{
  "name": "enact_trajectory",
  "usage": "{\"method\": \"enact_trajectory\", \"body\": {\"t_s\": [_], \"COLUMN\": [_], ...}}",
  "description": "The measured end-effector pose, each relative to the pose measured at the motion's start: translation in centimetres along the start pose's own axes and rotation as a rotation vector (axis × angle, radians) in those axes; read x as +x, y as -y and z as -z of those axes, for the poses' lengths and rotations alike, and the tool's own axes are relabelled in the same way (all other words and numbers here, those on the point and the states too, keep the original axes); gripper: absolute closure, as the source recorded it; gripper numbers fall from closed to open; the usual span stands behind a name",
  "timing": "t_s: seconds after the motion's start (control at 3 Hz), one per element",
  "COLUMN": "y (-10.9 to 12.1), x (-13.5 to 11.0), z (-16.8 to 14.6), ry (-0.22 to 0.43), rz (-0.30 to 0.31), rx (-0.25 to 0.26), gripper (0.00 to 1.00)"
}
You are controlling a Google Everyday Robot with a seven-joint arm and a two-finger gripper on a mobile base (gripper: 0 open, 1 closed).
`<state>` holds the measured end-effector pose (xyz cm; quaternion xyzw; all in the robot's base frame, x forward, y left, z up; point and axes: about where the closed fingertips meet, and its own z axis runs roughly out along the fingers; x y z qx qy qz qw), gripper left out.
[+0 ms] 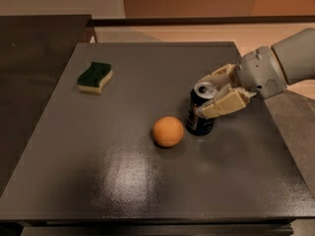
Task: Move pepsi can near orange
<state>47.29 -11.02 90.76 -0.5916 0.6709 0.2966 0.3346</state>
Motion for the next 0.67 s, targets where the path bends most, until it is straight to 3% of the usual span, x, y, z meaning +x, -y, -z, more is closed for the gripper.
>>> {"method": "enact_trajectory", "body": {"t_s": [0.33,0.67], "y": [-0.04,-0.04], "x": [-0.11,-0.11], "z": [-0.14,-0.14], "ry": [0.000,0.000], "rz": [0.002,0.002], "rx": [-0.002,-0.002], "gripper": [0.00,0.00]}}
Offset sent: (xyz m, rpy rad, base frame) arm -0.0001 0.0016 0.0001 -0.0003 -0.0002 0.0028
